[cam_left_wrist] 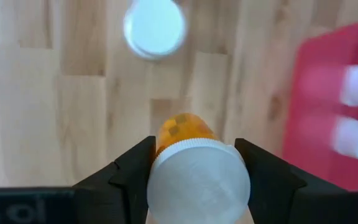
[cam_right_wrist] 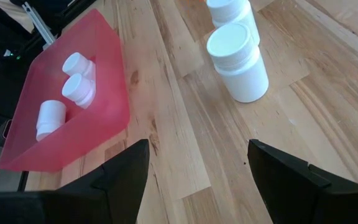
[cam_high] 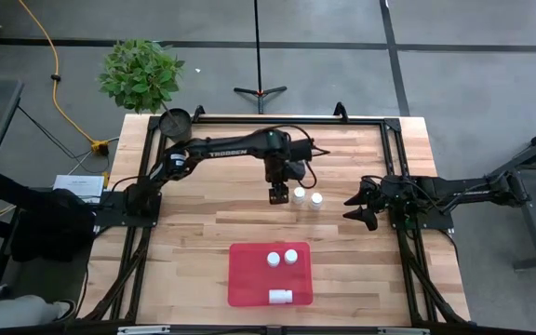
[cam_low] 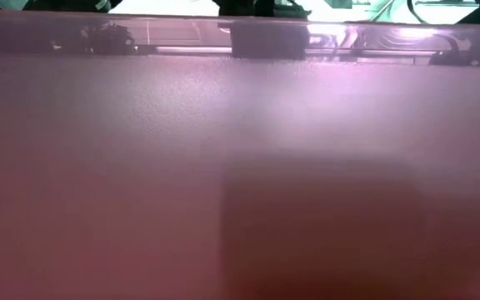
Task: Pick and place pill bottles into a basket
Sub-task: Put the orange pill bottle into the red bin
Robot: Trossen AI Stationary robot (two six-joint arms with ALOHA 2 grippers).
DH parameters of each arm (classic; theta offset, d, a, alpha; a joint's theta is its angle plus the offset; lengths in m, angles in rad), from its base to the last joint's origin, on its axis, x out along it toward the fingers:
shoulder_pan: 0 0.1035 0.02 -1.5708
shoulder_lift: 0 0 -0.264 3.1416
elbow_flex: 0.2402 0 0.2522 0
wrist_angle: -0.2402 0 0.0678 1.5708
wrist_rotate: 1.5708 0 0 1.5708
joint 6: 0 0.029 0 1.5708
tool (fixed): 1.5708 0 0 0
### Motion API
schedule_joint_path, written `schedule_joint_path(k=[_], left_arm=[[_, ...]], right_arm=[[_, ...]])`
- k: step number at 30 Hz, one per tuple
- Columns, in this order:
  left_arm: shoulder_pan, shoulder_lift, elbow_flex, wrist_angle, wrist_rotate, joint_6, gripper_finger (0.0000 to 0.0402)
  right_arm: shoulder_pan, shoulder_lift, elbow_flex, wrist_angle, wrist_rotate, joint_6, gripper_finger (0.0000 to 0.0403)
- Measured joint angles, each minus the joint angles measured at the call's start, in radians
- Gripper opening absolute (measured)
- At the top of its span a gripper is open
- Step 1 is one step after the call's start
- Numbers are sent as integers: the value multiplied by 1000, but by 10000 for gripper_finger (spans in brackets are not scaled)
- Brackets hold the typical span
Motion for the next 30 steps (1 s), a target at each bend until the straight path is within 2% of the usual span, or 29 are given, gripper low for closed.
schedule_joint_path(k=[6, 16, 24, 30], left_arm=[[-4, 0, 126, -165, 56, 25, 244], [-52, -94, 106, -199, 238, -18, 235], [-176, -124, 106, -199, 254, -43, 254], [-284, -125, 106, -197, 230, -89, 234]], right_arm=[[0, 0, 0, 0, 0, -1, 264], [0, 0, 0, 0, 0, -4, 264], [0, 0, 0, 4, 1, 10, 264], [0, 0, 0, 8, 1, 11, 264]])
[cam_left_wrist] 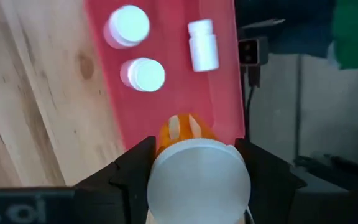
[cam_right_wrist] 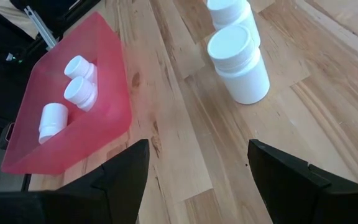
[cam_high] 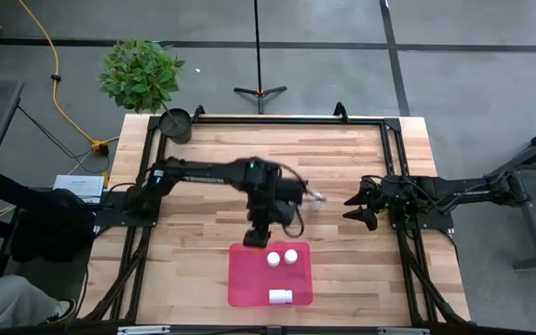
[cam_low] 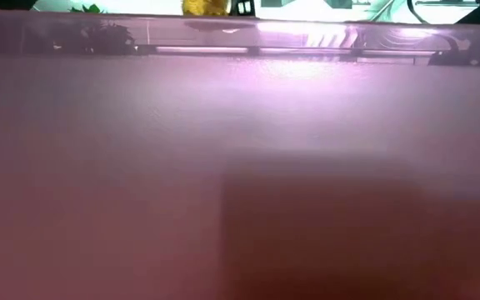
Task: Pick and place pill bottles into a basket
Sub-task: Put the orange pill bottle into the red bin
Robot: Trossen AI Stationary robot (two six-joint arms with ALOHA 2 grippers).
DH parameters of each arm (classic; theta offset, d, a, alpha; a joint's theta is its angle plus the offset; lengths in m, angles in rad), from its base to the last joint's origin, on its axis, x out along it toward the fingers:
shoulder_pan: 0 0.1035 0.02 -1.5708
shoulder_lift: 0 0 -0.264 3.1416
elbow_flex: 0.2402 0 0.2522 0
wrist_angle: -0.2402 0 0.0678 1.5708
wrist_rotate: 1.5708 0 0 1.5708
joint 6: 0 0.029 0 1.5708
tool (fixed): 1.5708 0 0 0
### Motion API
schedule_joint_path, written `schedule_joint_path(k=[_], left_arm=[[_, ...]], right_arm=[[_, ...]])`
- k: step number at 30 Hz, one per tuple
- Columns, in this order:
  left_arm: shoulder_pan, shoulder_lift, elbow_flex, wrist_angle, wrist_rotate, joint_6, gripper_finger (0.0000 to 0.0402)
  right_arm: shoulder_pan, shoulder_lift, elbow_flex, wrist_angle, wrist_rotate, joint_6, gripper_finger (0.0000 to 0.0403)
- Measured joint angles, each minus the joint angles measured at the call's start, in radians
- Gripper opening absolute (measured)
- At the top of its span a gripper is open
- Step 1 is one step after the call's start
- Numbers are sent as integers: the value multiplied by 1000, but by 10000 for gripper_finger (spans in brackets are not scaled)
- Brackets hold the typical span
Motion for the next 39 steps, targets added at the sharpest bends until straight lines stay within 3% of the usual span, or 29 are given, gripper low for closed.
schedule_joint_path(k=[9, 13, 20, 26, 30, 36, 39], left_arm=[[-141, 27, -2, 15, -233, -73, 261], [-188, 43, -29, 57, -294, -105, 243], [-221, 47, -163, 162, -301, -169, 235], [-239, 47, -280, 279, -289, -183, 265], [-234, 45, -346, 323, -293, -187, 243], [-235, 45, -427, 354, -344, -186, 235], [-234, 45, -463, 366, -369, -183, 252]], right_arm=[[0, 0, 0, 3, 0, 23, 264], [0, 0, 0, 7, -9, 23, 263], [0, 0, 0, 16, -10, 38, 263], [0, 0, 0, 17, -9, 53, 263], [0, 0, 0, 22, -8, 68, 263], [0, 0, 0, 31, -8, 73, 263], [0, 0, 0, 44, -8, 84, 263]])
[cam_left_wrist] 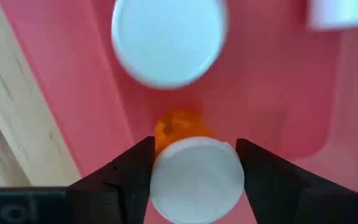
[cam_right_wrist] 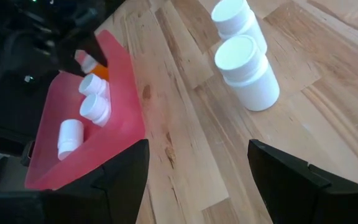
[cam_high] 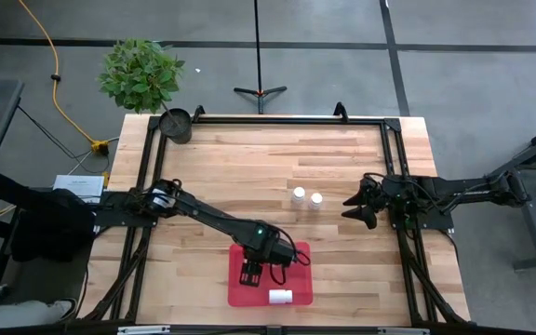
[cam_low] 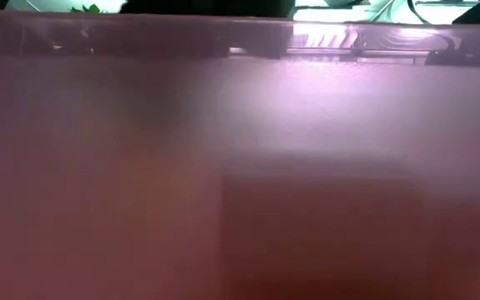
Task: Pick and place pill bottles into a basket
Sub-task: Put the orange pill bottle into the red bin
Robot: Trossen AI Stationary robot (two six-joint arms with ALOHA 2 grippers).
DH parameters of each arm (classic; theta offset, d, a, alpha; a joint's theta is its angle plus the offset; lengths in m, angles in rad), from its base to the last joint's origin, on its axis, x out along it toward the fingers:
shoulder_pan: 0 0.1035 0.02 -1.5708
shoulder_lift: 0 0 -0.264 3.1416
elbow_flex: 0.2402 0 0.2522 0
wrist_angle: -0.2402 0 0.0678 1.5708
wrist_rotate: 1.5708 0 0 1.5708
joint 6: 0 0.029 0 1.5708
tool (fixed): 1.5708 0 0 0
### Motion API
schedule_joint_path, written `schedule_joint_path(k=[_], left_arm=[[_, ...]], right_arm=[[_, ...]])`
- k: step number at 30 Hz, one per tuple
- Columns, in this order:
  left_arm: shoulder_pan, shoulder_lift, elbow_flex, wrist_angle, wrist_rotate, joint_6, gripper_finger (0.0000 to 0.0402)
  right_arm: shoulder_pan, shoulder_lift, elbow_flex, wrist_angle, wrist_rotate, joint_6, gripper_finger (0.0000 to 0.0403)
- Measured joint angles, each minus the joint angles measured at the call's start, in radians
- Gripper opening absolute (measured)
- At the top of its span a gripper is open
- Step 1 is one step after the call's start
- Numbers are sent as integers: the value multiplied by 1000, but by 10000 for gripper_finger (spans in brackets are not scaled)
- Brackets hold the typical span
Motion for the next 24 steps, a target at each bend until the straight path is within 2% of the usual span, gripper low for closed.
schedule_joint_path(k=[5, 12, 16, 24], left_arm=[[0, 0, -23, 7, -51, 20, 273], [14, 0, -23, 34, -20, 25, 244], [22, 0, -19, 23, 6, 26, 240], [47, 0, 56, -15, 6, 34, 270]], right_arm=[[0, 0, 0, 12, 0, 3, 263], [0, 0, 0, 12, -2, 1, 263], [0, 0, 0, 12, -2, -12, 263], [0, 0, 0, -6, -3, -17, 263]])
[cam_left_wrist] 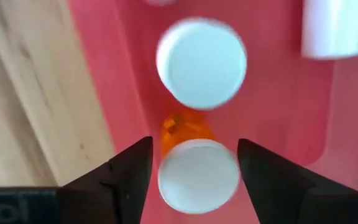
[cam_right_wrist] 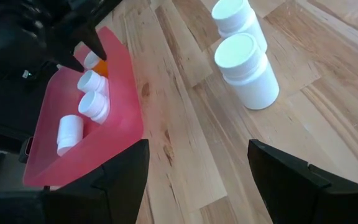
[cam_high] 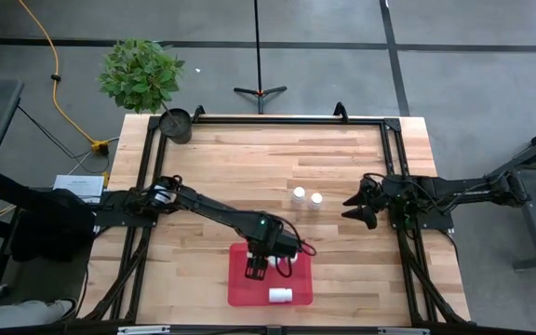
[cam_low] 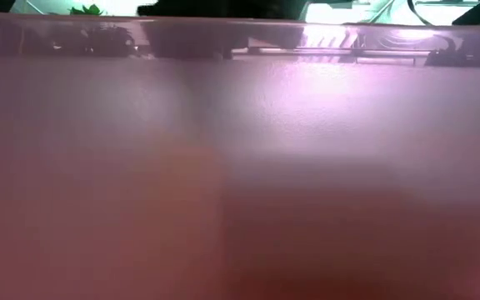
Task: Pick and place pill bottles into a basket
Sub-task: Put the orange pill bottle into the red bin, then put the white pill bottle into the red bin
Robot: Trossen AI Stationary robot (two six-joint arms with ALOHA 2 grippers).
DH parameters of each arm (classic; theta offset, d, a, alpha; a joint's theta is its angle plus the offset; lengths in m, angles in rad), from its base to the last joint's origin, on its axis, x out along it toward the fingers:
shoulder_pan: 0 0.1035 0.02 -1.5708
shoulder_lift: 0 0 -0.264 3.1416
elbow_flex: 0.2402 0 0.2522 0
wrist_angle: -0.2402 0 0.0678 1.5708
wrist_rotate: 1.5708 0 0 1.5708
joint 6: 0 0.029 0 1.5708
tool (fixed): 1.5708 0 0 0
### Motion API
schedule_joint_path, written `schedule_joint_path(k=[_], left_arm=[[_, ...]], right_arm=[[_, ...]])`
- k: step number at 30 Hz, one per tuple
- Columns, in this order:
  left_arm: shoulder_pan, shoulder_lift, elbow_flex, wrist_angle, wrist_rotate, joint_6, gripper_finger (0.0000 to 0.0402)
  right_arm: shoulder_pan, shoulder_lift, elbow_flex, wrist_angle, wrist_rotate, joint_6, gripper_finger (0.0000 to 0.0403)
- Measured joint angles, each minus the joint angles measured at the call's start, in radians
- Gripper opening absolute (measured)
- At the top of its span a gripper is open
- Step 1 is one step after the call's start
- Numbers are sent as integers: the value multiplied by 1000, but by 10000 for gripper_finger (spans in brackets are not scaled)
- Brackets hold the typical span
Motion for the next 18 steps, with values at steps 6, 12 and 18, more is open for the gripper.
schedule_joint_path(k=[6, 12, 18], left_arm=[[17, 0, 21, -7, -6, 8, 290], [35, -9, 21, -17, 16, 8, 296], [53, -35, 80, -44, 17, 10, 296]], right_arm=[[0, 0, 0, -6, -5, -8, 263], [0, 0, 0, -23, -7, -19, 263], [0, 0, 0, -36, -8, -21, 264]])
